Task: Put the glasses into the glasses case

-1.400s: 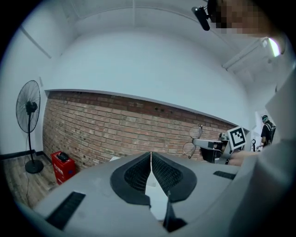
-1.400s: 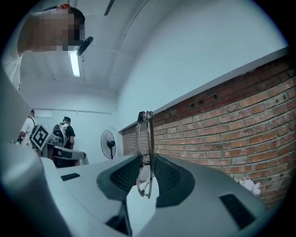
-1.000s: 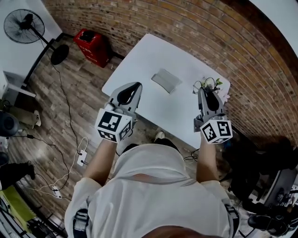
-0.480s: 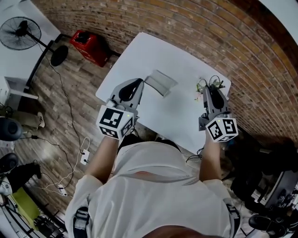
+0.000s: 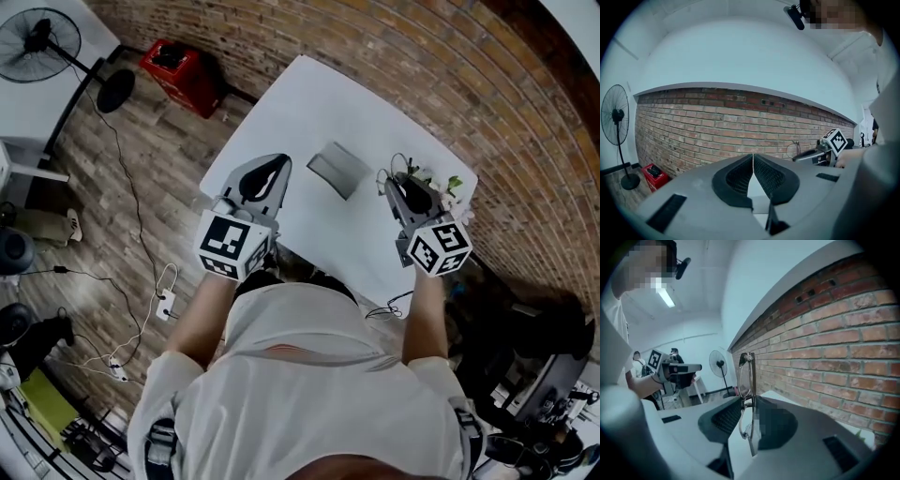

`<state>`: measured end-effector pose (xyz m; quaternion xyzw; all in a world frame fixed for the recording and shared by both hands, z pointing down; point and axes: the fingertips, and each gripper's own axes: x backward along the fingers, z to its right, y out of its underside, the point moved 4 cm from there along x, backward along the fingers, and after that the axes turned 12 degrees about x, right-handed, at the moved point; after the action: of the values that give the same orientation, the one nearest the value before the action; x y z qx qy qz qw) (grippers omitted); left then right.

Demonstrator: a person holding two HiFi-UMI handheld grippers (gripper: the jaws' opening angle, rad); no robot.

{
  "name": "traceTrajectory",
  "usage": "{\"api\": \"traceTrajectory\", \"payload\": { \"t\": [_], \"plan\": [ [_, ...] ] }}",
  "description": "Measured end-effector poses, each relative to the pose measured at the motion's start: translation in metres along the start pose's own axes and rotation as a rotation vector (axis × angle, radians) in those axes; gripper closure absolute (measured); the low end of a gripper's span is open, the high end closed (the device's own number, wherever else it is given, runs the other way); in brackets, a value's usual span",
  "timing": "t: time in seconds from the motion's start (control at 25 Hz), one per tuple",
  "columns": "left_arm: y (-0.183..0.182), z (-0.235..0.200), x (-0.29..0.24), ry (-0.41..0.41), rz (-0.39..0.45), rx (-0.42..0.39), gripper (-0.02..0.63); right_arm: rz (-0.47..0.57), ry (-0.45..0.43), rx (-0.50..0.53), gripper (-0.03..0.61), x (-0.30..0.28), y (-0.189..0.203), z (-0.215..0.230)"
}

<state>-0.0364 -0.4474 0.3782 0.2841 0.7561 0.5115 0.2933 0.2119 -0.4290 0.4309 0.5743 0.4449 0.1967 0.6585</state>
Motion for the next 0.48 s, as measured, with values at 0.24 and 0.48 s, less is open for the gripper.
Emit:
{"api": "traceTrajectory", "payload": {
  "t": [0.24, 0.48],
  "plan": [
    [0.004, -0.027, 0.013, -0.02, -0.011, 0.008, 0.594, -0.273, -0.227, 0.038, 0.431, -0.076, 0.035, -0.013],
    [0.023, -0.041, 0.013, -0.031, -0.05, 0.049, 0.594, -0.523, -0.395, 0.009, 0.431, -0.135, 0.104, -0.022]
  ]
}}
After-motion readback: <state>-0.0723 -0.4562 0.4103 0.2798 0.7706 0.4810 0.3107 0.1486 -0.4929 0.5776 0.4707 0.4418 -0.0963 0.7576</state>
